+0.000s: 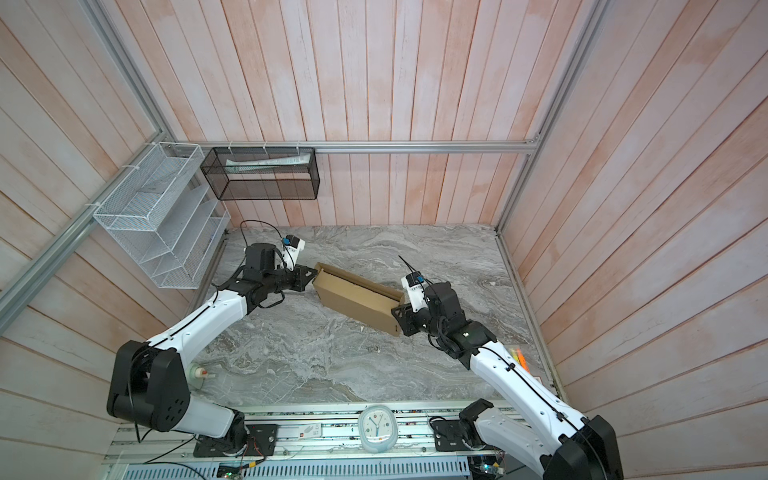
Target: Fold the paper box
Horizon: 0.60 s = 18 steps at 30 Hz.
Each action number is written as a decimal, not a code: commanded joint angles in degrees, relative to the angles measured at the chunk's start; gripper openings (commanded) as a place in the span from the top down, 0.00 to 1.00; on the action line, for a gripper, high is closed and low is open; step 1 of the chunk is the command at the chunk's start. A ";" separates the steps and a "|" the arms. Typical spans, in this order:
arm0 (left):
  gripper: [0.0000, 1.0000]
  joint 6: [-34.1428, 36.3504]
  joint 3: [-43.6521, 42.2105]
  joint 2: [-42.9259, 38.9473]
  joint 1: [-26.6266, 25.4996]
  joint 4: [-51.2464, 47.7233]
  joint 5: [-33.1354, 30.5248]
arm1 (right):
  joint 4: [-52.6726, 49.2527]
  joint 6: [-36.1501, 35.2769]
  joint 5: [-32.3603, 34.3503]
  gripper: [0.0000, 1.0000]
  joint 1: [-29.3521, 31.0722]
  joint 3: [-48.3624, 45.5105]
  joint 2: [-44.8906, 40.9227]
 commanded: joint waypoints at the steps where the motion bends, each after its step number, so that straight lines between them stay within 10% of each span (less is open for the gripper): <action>1: 1.00 -0.37 -1.51 0.39 -0.28 0.70 0.24 | 0.85 -0.14 -1.04 0.70 -0.12 0.26 -0.38; 18: 1.00 -1.07 -3.22 0.47 -0.31 3.53 -0.63 | -1.17 -4.83 3.82 0.69 -0.07 -2.19 -4.52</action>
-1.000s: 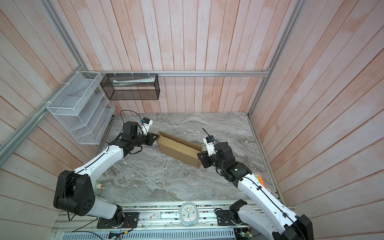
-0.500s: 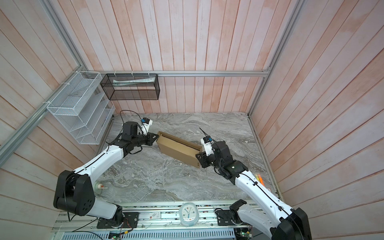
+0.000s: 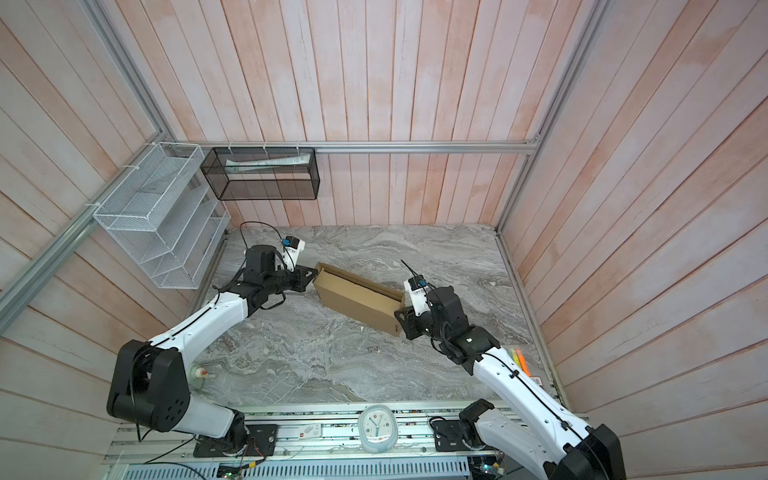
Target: Fold the paper box
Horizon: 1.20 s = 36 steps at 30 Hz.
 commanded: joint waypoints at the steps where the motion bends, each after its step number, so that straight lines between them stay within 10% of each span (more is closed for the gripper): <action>1: 1.00 -0.54 -1.26 0.47 -0.24 -0.43 -0.51 | -1.11 -3.52 2.15 0.68 -0.10 0.20 -1.81; 9: 1.00 -0.29 -1.27 0.33 -0.29 -0.61 -0.69 | -5.59 -12.58 6.28 0.49 0.60 3.73 -3.95; 17: 1.00 -0.19 -1.41 0.24 -0.24 -0.84 -0.95 | -9.65 -21.31 16.30 0.02 6.13 9.83 1.19; 36: 1.00 -0.10 -1.45 0.06 -0.24 -1.06 -0.84 | -11.93 -35.62 34.73 0.02 18.65 20.27 15.18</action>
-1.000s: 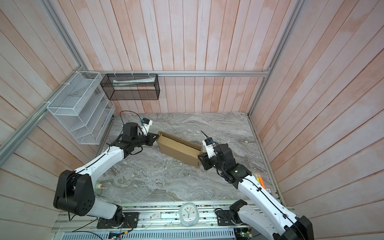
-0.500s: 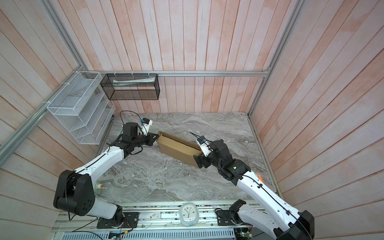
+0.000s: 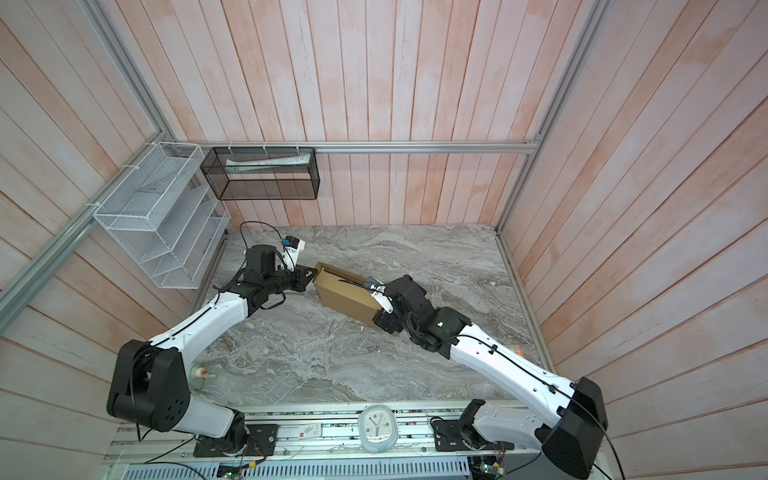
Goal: Fold the paper box
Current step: 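Lower the right gripper onto the box's long open edge while the left holds the flap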
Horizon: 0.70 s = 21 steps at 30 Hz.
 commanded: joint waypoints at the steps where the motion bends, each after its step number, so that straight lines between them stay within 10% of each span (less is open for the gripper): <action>1: 1.00 -0.12 -1.41 0.05 -0.24 -1.06 -0.55 | -1.53 -2.58 2.40 0.02 0.82 2.27 1.70; 21: 1.00 -0.04 -1.63 -0.22 -0.28 -1.09 -0.51 | 1.18 -5.50 1.03 0.02 1.08 3.30 8.19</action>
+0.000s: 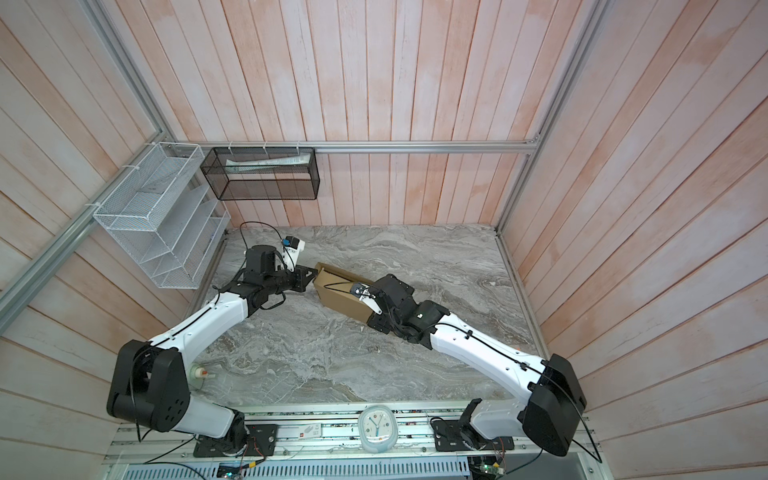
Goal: Fold the paper box
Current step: 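Lower the right gripper onto the box's long open edge while the left holds the flap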
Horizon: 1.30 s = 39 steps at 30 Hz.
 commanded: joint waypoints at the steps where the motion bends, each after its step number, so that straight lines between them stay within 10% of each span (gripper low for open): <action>1: 1.00 -0.04 -1.52 -0.18 -0.19 -1.14 -0.48 | 1.25 -0.59 0.08 0.03 0.27 0.99 0.83; 39: 1.00 -1.66 -1.29 0.05 -0.24 0.44 -0.07 | 2.58 0.20 1.64 0.22 0.27 -0.25 4.46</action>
